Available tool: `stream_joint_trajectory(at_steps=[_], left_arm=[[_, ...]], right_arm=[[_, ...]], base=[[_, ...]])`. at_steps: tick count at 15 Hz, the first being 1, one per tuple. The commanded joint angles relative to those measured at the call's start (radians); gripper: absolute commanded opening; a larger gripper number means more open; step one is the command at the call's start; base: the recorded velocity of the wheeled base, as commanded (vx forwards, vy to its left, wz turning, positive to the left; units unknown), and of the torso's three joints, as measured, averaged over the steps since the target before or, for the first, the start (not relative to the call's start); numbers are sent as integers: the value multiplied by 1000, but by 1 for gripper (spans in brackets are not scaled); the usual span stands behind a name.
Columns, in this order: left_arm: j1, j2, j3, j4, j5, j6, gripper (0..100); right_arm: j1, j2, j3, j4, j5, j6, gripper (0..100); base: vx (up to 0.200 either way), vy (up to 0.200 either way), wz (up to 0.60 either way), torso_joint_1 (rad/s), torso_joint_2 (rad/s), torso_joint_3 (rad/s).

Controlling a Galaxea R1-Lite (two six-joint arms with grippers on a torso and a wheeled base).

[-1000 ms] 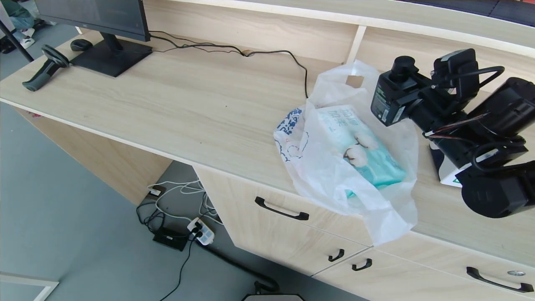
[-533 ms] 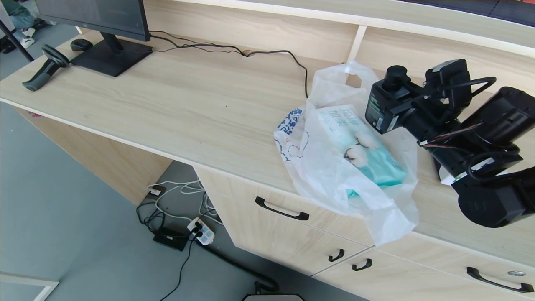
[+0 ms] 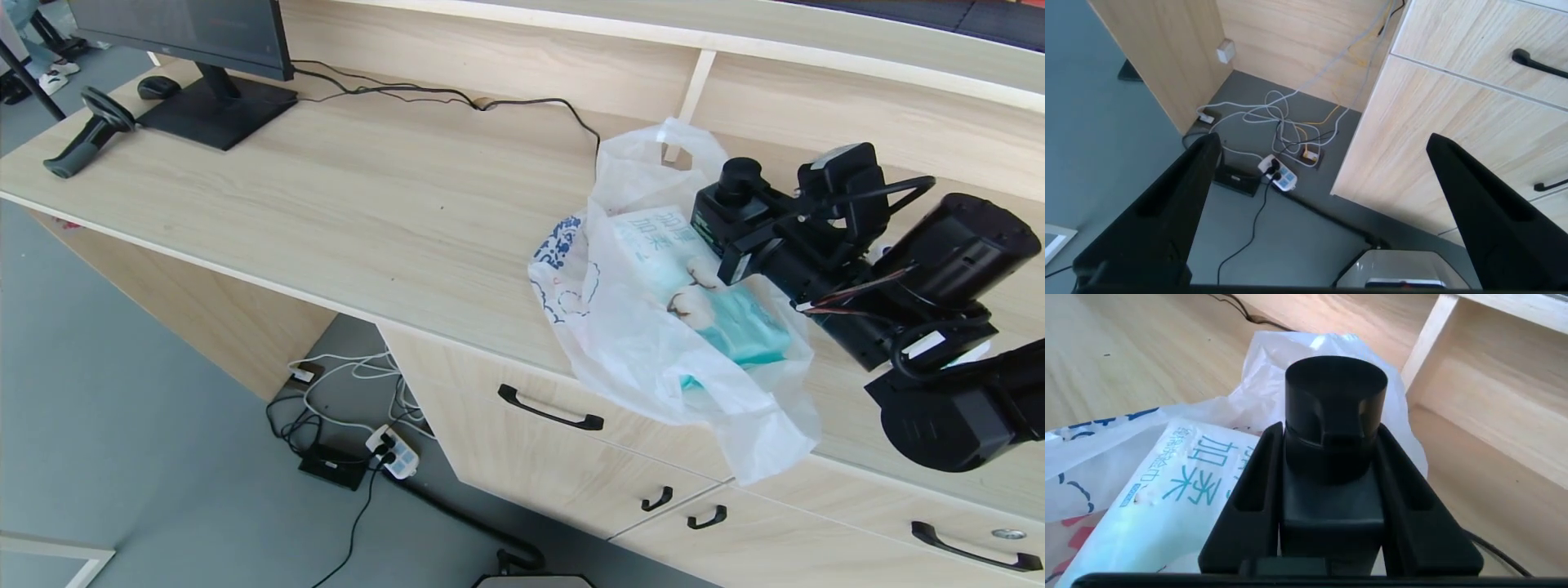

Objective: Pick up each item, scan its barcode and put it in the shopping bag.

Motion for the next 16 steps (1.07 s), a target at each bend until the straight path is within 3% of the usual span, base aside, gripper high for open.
stream_joint_trajectory(at_steps=[1, 8, 9, 16], left_arm=[[0, 0, 0, 0, 0, 0, 100], [0, 0, 0, 0, 0, 0, 100], [0, 0, 0, 0, 0, 0, 100], [0, 0, 0, 0, 0, 0, 100]], right_arm=[[1, -1, -3, -4, 2, 4, 0], [11, -6, 11, -5, -2, 37, 0], [11, -6, 16, -5, -2, 39, 100], [19, -9, 17, -21, -4, 53, 100]], base=[[0, 0, 0, 0, 0, 0], [0, 0, 0, 0, 0, 0], [0, 0, 0, 0, 0, 0], [0, 0, 0, 0, 0, 0]])
